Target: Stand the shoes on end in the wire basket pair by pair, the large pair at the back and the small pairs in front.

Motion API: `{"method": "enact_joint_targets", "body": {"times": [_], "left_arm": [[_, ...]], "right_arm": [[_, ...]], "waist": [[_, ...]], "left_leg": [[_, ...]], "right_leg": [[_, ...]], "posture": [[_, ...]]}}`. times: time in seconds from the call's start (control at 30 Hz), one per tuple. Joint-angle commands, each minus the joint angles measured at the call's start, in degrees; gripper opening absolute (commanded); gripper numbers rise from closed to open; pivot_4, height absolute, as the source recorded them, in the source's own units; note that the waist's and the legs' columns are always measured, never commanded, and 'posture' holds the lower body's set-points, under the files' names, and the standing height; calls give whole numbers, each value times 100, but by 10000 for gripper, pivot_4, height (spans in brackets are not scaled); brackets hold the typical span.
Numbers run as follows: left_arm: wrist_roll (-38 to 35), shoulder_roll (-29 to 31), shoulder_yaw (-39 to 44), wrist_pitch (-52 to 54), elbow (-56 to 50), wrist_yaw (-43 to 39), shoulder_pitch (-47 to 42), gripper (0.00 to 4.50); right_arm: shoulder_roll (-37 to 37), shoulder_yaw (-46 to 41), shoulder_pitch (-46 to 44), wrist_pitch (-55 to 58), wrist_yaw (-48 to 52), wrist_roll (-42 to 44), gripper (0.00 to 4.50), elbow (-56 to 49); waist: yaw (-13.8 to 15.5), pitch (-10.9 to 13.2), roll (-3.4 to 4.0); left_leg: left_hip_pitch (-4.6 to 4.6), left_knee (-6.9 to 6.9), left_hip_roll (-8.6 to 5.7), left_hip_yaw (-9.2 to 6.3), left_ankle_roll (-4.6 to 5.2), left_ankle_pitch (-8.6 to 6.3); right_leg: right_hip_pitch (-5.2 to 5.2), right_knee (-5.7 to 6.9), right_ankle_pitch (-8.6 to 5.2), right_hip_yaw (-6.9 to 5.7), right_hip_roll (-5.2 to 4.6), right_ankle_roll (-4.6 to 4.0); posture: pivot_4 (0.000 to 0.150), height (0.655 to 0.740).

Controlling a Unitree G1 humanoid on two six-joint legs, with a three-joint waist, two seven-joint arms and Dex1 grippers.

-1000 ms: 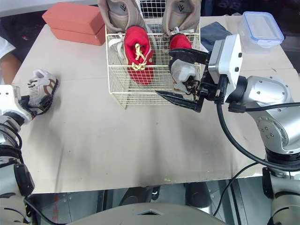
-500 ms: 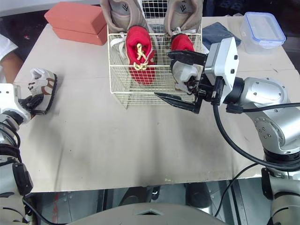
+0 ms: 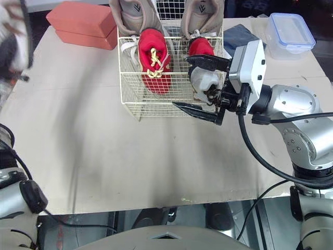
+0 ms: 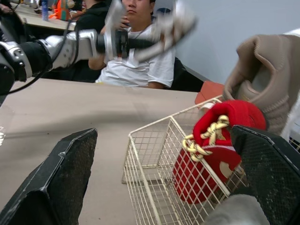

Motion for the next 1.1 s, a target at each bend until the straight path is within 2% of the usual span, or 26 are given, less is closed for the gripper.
{"method": "enact_joint_targets", "body": {"times": [0.03,0.2,0.33,0.5,0.6,0.87,1.0,1.1], "left_arm": [[-886,-128,9,668,-1620,-4,38,841],[-1242,-620,-323,1077,-2794,512,-145,841],[-1097,-1064,-847,1098,-3406,707,-201,841],[-414,-1502,-1512,742,-3781,795,-8,841],[-368,-1898,-1757,712,-3958,1025,-40,841],[585,-2828,-2900,179,-4302,1184,329,841],[1057,-2947,-3235,-140,-4308,1101,578,841],[1155,-2967,-3288,-275,-4292,1063,699,841]], "right_arm": [[212,-265,-211,-90,-180,245,45000,-4],[588,-430,-301,22,-614,525,45000,77],[977,-555,-404,91,-1243,731,45000,109],[1367,-703,-600,267,-1862,1237,45000,81],[1507,-720,-652,367,-2111,1480,45000,61],[1815,-407,-680,495,-2401,1559,45000,147],[2075,-402,-763,598,-2701,1759,45000,276],[2210,-419,-810,645,-2881,1865,45000,296]], "waist": [[-22,0,0],[2,0,0],[4,0,0],[-2,1,1],[6,1,1],[-1,0,2],[-7,0,4],[5,-2,7]], "left_leg": [[1,-2,0,1,0,0],[4,-1,1,0,-1,0],[5,-1,0,0,-1,1],[7,-2,0,5,-2,1],[7,-1,0,3,-2,1],[8,-2,-3,8,-2,1],[9,-4,-2,7,-2,1],[11,-4,-2,9,-2,1]], "right_leg": [[-1,1,0,2,1,0],[2,1,0,1,3,0],[4,1,0,0,4,0],[3,1,0,6,4,0],[4,2,0,3,6,0],[6,1,0,7,5,0],[4,2,0,8,7,0],[5,3,0,10,7,0]], "posture": [[1500,7400],[1500,7400],[1500,7400],[1500,7400],[1500,7400],[1500,7400],[1500,7400],[1500,7400]]}}
